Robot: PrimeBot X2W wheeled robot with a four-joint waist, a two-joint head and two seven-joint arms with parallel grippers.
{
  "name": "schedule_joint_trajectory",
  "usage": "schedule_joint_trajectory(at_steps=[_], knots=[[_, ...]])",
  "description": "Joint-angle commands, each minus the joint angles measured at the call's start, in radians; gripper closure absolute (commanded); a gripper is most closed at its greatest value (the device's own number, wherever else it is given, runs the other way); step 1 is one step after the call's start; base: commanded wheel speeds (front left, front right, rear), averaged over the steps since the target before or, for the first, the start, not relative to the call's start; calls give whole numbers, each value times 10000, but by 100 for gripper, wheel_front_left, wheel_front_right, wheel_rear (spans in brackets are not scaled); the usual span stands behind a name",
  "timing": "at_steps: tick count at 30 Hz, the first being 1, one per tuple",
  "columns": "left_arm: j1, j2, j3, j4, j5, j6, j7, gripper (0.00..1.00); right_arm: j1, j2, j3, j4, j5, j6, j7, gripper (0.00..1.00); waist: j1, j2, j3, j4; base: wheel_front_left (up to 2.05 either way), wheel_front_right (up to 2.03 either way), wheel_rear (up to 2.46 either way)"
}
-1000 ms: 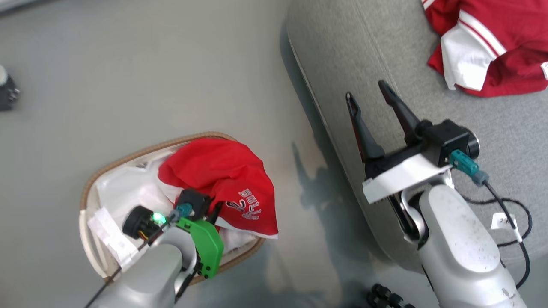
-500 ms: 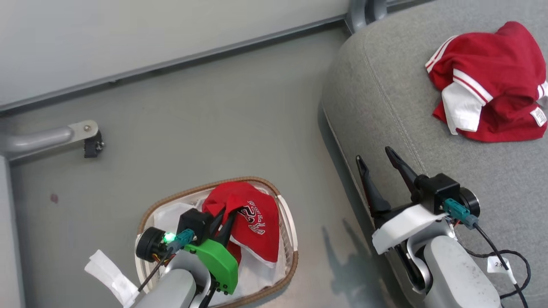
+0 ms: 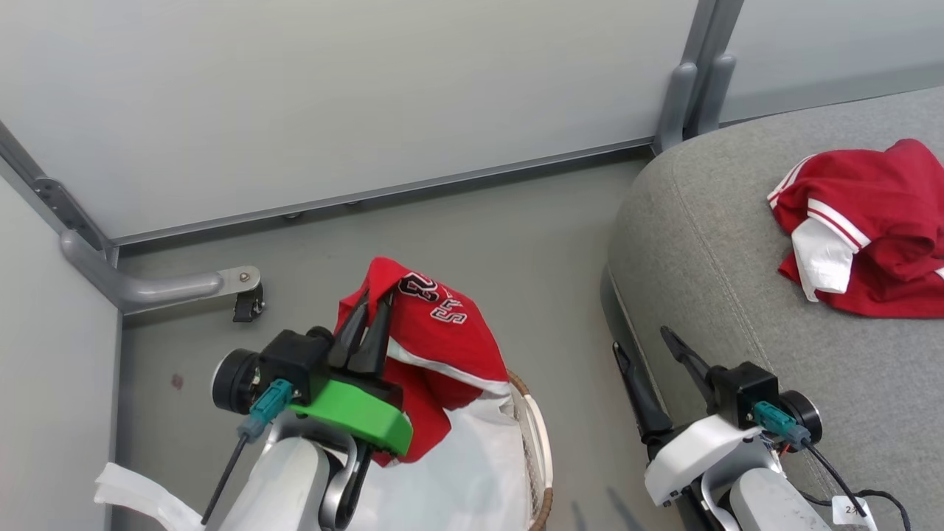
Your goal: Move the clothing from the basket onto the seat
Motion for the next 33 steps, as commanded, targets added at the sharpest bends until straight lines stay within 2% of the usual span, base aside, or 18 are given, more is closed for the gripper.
schedule_joint_trajectory(at_steps=[1, 9, 14, 23, 30, 31, 32, 33], knots=[[108, -30, 173, -207, 75, -53, -39, 100, 153, -69, 70, 64, -5, -14, -24, 0, 1, 0, -210, 222, 0, 0, 0], [-139, -225, 635, -1014, 253, -166, -39, 100, 362, -315, 919, 499, -134, -14, -24, 0, 1, 0, -271, 465, 0, 0, 0], [-251, -256, 414, -1119, 98, -186, -39, 100, 65, -563, 2243, 677, -245, -14, -24, 0, 1, 0, -279, 709, 0, 0, 0], [-359, -256, -4, -1144, -284, -190, -39, 100, -1281, -546, 4476, 487, 215, -14, -24, 0, 1, 0, -213, 1055, 0, 0, 0], [-487, -256, -409, -1150, -456, -190, -39, 100, -2256, -262, 4899, 935, 198, -14, -24, 0, 1, 0, -132, 1253, 0, 0, 0], [-494, -256, -487, -1150, -494, -190, -39, 100, -2353, -205, 4858, 1022, 176, -14, -24, 28, 1, 0, -117, 1292, 0, 0, 0], [-512, -256, -534, -1150, -537, -190, -39, 100, -2420, -168, 4817, 1090, 152, -14, -24, 67, 1, 0, -101, 1320, 0, 0, 0], [-557, -255, -598, -1153, -576, -190, -39, 100, -2487, -117, 4775, 1161, 162, -14, -24, 100, 1, 0, -85, 1363, 0, 0, 0]])
